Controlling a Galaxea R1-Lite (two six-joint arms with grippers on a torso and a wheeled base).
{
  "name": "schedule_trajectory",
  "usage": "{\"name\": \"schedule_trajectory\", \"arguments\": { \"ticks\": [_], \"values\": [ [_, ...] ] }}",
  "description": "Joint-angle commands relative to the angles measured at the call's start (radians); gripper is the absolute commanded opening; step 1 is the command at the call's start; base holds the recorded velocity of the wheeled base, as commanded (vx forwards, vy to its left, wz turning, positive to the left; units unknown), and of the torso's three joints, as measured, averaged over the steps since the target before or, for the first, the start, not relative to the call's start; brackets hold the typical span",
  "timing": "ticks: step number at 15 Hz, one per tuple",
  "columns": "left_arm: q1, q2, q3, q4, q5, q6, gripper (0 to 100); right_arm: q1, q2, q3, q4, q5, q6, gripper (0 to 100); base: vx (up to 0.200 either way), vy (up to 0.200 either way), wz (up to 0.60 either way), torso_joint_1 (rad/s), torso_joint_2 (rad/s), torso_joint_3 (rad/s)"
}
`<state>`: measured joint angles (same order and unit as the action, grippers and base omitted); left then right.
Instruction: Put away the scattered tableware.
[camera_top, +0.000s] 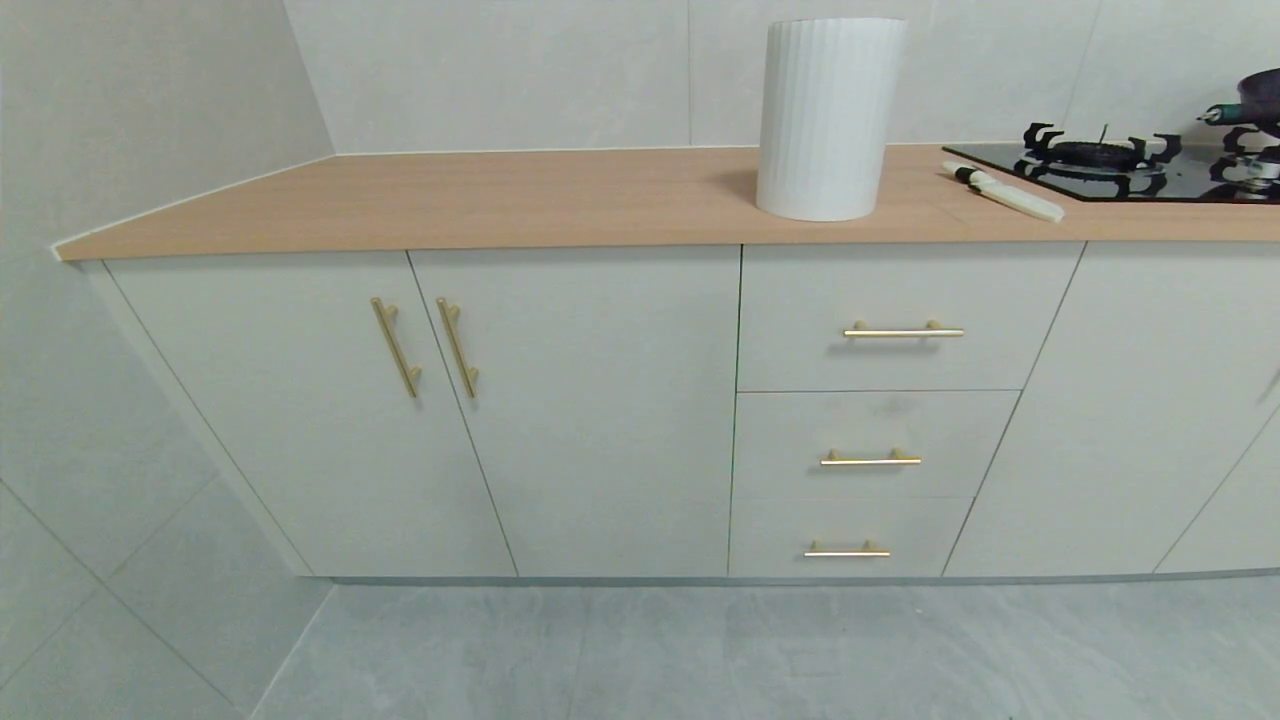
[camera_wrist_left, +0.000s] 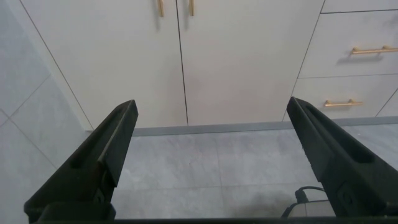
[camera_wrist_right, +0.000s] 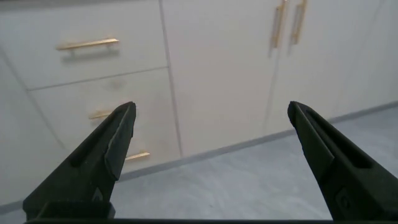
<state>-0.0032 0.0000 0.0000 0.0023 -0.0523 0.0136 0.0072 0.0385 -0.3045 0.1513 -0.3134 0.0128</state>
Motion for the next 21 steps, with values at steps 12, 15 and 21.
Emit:
{"name": "schedule_trajectory", "arguments": {
  "ticks": [12,15,21],
  "values": [
    [0.000,0.000,0.000,0.001,0.000,0.000,100,-0.007,-0.037,0.304,-0.154,0.301,-0.025,100,0.000,0.000,0.00,0.000,0.00,0.000],
    [0.000,0.000,0.000,0.001,0.000,0.002,100,-0.007,-0.039,0.304,-0.154,0.298,-0.020,100,0.000,0.000,0.00,0.000,0.00,0.000],
    [0.000,0.000,0.000,0.001,0.000,0.005,100,-0.007,-0.039,0.304,-0.156,0.289,0.000,100,0.000,0.000,0.00,0.000,0.00,0.000]
  ]
}}
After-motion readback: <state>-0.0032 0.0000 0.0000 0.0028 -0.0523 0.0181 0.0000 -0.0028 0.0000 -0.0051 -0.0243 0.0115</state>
